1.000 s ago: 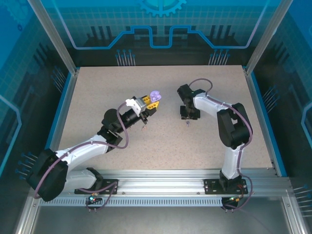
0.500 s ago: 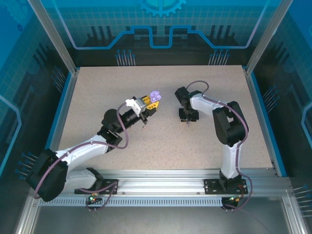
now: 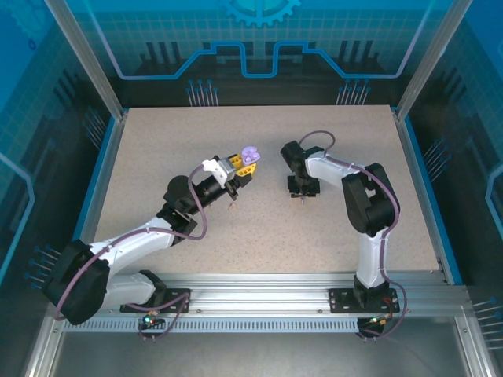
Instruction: Insert the wireless bluetooth earbuds into the charging case
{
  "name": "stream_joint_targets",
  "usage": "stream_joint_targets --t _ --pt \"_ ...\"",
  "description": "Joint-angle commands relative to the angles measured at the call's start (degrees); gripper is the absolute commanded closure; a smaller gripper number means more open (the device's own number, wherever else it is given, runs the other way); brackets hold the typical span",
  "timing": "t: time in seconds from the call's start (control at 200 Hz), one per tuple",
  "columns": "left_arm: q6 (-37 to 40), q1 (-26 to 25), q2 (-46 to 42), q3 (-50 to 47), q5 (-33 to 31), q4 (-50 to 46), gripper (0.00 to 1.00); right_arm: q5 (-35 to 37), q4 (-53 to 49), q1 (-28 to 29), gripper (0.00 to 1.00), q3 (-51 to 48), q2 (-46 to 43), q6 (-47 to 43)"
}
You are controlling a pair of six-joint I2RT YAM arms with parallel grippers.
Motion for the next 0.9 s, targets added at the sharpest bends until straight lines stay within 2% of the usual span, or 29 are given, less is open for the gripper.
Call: stream_joint_targets --t 0.0,0.685,0.89 --pt "0.0 -0.4 -0.2 -0.1 -0.5 3.0 1.0 1.1 -1.3 1.1 0.67 -1.5 -1.6 0.5" --pt "-0.2 -0.5 0.3 0.6 -0.2 2.5 1.0 1.2 -0.4 1.2 0.68 -3.8 -3.2 0.9" --pt "-0.4 -0.4 0.1 0.5 -0.2 2.2 1.0 0.8 0.2 1.0 0.71 -3.1 -1.4 0.6"
